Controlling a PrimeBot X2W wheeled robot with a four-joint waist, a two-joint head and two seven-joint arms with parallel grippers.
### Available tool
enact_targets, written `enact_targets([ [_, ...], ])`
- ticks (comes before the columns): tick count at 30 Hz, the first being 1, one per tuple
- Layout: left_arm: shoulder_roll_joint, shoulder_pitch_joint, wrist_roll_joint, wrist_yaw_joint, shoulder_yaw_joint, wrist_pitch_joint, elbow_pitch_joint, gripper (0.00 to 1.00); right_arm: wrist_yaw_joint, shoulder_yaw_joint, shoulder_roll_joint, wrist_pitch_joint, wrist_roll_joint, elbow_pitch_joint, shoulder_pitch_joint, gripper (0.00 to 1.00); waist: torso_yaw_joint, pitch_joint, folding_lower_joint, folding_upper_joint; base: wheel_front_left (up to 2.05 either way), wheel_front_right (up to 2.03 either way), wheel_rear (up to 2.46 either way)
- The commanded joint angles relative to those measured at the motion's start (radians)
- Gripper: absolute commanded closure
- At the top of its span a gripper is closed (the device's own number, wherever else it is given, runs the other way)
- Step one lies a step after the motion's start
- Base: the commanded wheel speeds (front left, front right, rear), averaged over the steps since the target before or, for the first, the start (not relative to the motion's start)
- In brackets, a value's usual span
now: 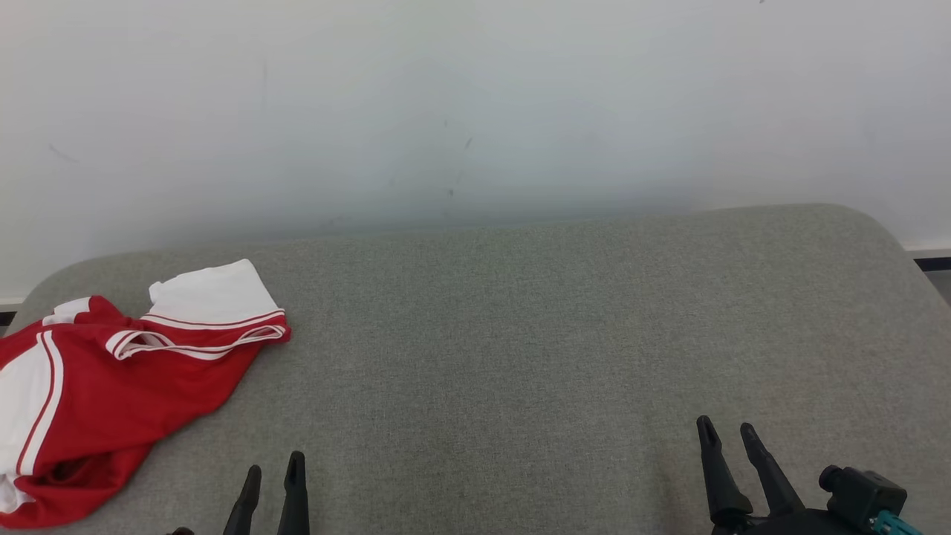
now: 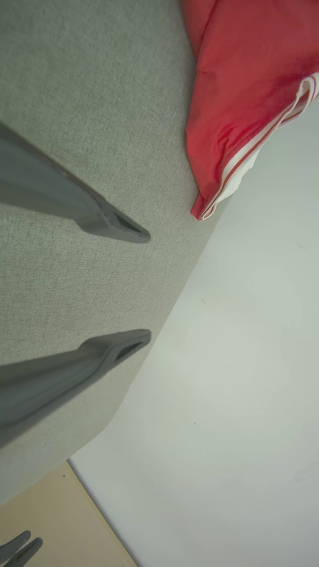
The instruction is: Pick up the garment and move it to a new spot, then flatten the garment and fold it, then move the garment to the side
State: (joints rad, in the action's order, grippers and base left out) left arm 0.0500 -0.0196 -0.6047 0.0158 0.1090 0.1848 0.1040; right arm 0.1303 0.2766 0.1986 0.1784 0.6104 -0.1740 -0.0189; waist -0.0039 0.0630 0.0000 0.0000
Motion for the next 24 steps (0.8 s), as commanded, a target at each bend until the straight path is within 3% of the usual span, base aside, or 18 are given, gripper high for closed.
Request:
enact_targets([
  [1, 0.000, 0.003, 0.038, -0.003, -0.001, 0.008, -0.016, 0.00, 0.000, 0.005, 0.001, 0.011, -0.033, 0.006, -0.012, 0.00, 0.001, 0.002, 0.0000, 0.0000, 0.00, 0.00, 0.00],
  [15, 0.000, 0.022, 0.198, -0.017, -0.021, 0.030, -0.038, 0.00, 0.001, 0.013, -0.021, 0.035, -0.194, 0.003, -0.015, 0.00, -0.005, 0.018, 0.0000, 0.0000, 0.00, 0.00, 0.00],
  [24, 0.000, 0.031, 0.283, -0.049, -0.026, 0.043, -0.066, 0.00, 0.001, 0.026, -0.026, 0.047, -0.293, 0.012, -0.008, 0.00, -0.003, 0.021, 0.0000, 0.0000, 0.00, 0.00, 0.00],
])
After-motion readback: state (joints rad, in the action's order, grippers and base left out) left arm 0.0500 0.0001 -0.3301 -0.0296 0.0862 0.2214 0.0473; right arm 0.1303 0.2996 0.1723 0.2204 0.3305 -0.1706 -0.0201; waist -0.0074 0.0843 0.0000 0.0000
